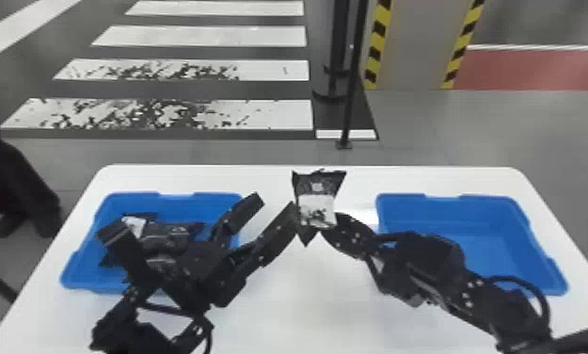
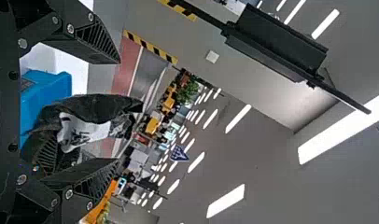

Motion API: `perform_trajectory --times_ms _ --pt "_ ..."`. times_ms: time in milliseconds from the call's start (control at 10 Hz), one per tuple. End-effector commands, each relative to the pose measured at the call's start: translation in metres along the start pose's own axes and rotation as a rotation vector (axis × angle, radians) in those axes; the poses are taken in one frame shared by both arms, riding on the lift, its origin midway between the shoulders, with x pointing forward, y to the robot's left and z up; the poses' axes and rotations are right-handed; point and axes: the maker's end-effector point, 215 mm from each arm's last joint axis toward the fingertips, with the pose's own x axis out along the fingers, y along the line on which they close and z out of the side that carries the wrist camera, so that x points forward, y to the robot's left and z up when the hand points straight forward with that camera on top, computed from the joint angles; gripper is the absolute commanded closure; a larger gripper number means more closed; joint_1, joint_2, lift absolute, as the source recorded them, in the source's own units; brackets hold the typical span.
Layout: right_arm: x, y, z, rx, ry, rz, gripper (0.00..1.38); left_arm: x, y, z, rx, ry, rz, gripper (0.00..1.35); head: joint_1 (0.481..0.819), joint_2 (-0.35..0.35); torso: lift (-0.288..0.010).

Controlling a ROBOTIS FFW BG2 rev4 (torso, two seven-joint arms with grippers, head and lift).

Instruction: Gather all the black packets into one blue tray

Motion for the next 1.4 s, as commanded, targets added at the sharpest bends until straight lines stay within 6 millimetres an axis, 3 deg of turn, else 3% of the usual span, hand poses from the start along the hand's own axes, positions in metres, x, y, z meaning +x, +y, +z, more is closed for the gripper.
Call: perform_trajectory --times_ms 0,300,500,600,700,1100,1300 --pt "0.004 0.01 0.01 -0.021 -0.02 0.023 1.28 0.014 0.001 0.007 -0.006 -0.018 -0.016 0.31 0.695 0.012 -0.11" --pt "0.008 0.015 0.034 -0.054 -0.058 0.036 1.28 0.038 0.005 -0.002 -0.053 -0.014 -0.041 0.37 0.695 0.03 -0.11" --pt "0.01 0.019 0.041 -0.065 -0.069 0.043 1.28 0.046 0.001 -0.02 -0.121 0.002 -0.054 0.77 0.695 0.023 -0.11" --pt "0.011 0.02 0.041 -0.069 -0.068 0.047 1.28 0.047 0.0 -0.012 -0.103 -0.033 -0.056 0.95 0.695 0.02 -0.11" --pt "0.012 0.023 0.04 -0.066 -0.066 0.053 1.28 0.046 0.002 -0.001 -0.082 -0.071 -0.049 1.24 0.695 0.015 -0.11" --pt "0.013 0.026 0.032 -0.049 -0.059 0.061 1.25 0.043 0.001 0.009 -0.066 -0.105 -0.052 1.21 0.695 0.032 -0.11" --pt "0.012 0.023 0.021 0.003 -0.057 0.055 0.38 0.034 0.012 0.009 -0.044 -0.107 -0.029 1.21 0.695 0.035 -0.11"
